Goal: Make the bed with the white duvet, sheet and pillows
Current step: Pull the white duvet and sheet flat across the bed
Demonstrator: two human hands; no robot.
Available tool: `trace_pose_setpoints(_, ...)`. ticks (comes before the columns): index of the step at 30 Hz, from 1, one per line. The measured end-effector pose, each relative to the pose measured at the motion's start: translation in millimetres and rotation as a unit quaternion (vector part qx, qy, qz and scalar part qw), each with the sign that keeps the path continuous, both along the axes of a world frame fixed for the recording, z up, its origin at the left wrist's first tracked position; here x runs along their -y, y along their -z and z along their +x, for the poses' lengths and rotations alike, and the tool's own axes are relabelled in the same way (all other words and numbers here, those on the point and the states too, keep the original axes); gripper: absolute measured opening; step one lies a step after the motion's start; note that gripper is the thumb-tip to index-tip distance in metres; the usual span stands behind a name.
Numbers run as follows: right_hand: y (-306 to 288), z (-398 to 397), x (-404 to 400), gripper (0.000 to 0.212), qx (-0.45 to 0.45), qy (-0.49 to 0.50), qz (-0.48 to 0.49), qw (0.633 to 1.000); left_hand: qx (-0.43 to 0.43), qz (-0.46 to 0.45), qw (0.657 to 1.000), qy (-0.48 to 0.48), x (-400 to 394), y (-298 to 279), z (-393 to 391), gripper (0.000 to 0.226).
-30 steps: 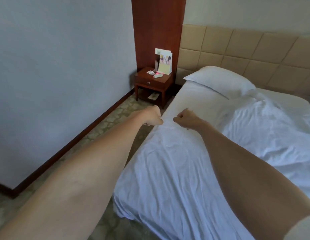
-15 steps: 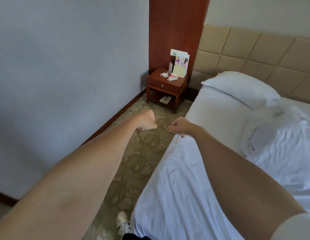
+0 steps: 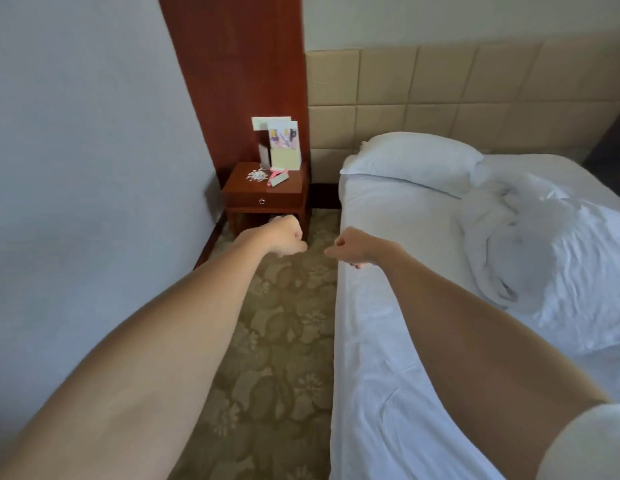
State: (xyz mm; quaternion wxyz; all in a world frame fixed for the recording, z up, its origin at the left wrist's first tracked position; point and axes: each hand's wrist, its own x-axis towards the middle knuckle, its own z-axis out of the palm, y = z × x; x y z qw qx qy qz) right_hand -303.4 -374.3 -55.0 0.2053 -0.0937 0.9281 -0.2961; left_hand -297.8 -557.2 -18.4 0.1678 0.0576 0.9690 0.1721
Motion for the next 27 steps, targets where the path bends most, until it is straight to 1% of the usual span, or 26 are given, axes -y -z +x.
trace_pose_setpoints(2, 0.0, -25.6, -12.4, 0.037, -0.01, 0.045, 0.014, 0.999, 0.002, 0.011, 0.999, 0.034, -11.3, -3.4, -40.7, 0.043)
trace_pose_setpoints(5, 9.9, -52.2, -31.6, 0.036, -0.021, 0.102, 0.029, 0.994, -0.002, 0.019, 0.996, 0.088, -32.2, 0.7, -78.3, 0.041)
trace_pose_setpoints(8, 29.9, -88.4, -38.9, 0.035, -0.008, 0.155, 0.053, 0.986, 0.021, 0.022, 0.988, 0.151, -45.2, 23.5, -135.7, 0.042)
trace_pose_setpoints(11, 42.5, -129.6, -42.3, 0.035, 0.015, 0.207, 0.059, 0.976, 0.022, 0.012, 0.978, 0.209, -47.3, 40.4, -195.9, 0.04)
trace_pose_setpoints(15, 38.2, -190.9, -49.4, 0.034, 0.013, 0.281, 0.058, 0.958, 0.027, 0.017, 0.966, 0.257, -48.6, 41.1, -283.8, 0.036)
trace_pose_setpoints(18, 28.4, -229.9, -52.6, 0.034, 0.004, 0.319, 0.059, 0.946, 0.008, 0.02, 0.96, 0.279, -57.5, 35.4, -342.3, 0.035)
trace_pose_setpoints(22, 23.1, -269.8, -72.4, 0.034, 0.023, 0.364, 0.049, 0.93, 0.026, 0.016, 0.946, 0.323, -92.7, 35.8, -397.0, 0.028)
trace_pose_setpoints(27, 36.5, -308.5, -132.5, 0.034, 0.041, 0.44, 0.046, 0.896, 0.053, 0.016, 0.92, 0.388, -167.2, 54.5, -455.8, 0.03)
